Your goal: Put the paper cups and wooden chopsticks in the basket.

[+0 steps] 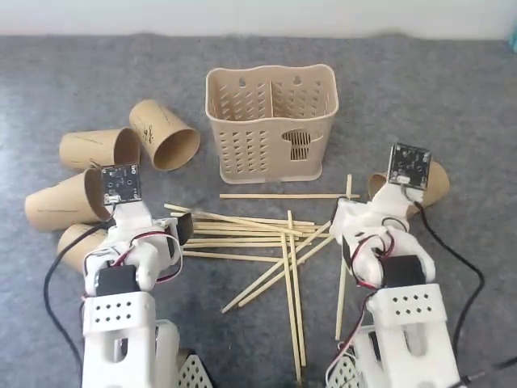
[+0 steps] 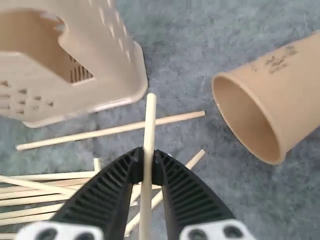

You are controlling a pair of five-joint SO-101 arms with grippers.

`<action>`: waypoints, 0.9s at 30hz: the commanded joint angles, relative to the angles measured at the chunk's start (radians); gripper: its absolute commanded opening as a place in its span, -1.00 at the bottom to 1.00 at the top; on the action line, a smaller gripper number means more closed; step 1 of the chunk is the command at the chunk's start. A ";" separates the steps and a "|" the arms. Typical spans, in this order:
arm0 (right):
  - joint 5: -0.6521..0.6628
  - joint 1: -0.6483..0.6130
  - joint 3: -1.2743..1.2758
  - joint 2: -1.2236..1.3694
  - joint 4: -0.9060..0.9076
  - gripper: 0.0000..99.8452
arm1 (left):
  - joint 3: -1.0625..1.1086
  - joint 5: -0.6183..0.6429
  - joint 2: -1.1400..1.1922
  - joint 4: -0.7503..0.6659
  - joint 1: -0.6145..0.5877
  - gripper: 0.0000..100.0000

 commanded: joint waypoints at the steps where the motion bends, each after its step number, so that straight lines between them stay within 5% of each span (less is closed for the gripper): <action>1: -0.011 0.016 0.044 -0.018 -0.134 -0.98 | -0.008 -0.009 -0.018 -0.017 -0.005 -0.47; 7: 0.028 0.015 0.052 -0.018 -0.159 -0.70 | -0.008 -0.009 -0.018 -0.017 -0.006 -0.47; 16: 0.143 0.030 -0.083 -0.019 -0.028 -0.78 | -0.008 -0.009 -0.018 -0.017 -0.009 -0.47; 27: 0.394 0.251 -0.437 0.114 0.219 -0.78 | -0.008 -0.009 -0.018 -0.017 -0.006 -0.47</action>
